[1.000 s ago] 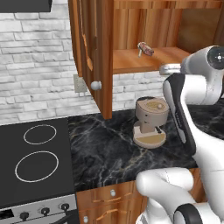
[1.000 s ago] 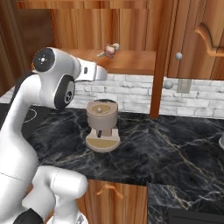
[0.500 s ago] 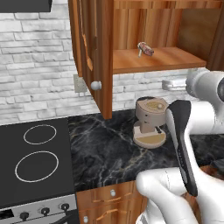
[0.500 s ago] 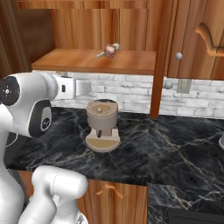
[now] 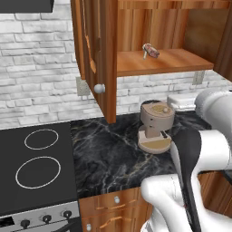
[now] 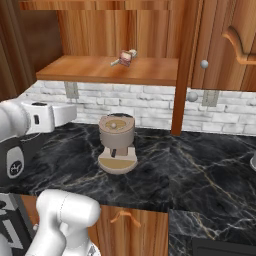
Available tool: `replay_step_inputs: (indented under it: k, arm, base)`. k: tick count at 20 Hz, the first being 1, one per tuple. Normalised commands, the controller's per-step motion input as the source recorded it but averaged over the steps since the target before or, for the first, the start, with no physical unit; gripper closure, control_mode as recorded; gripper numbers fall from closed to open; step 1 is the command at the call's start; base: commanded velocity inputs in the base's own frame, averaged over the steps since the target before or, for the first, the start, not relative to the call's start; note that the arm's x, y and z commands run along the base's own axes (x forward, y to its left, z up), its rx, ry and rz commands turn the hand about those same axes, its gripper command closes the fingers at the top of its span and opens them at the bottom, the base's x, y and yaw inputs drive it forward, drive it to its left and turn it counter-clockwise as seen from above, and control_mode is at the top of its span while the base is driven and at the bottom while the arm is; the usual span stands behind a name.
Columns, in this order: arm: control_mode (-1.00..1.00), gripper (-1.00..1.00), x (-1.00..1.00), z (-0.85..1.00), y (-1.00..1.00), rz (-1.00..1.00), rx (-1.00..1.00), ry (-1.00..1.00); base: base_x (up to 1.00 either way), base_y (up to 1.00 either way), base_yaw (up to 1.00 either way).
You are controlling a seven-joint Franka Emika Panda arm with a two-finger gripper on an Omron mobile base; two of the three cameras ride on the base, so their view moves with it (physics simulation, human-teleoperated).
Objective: Pick up the bar soap and dish brush from the sink, and place them back in the cabinet, and close the cabinet doors.
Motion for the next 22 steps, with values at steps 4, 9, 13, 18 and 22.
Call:
replay_step_inputs:
  k: [4,9,13,18,22]
  arm:
    - [-1.0,-1.0,-0.67,0.0,0.39,0.0,0.0,-0.07]
    - [-1.0,-1.0,-0.6,0.0,0.42,0.0,-0.02,-0.09]
    - [-1.0,-1.0,-0.24,0.0,0.52,0.0,-0.03,-0.1]
    - [-1.0,-1.0,0.0,0.0,0.56,0.02,-0.09,-0.05]
    - [-1.0,-1.0,0.0,0.0,0.56,0.01,-0.11,0.0]
  base:
    - [0.0,0.0,0.0]
    - [0.0,0.0,0.0]
    - [0.0,0.0,0.0]
    - [0.0,0.0,0.0]
    - [0.0,0.0,0.0]
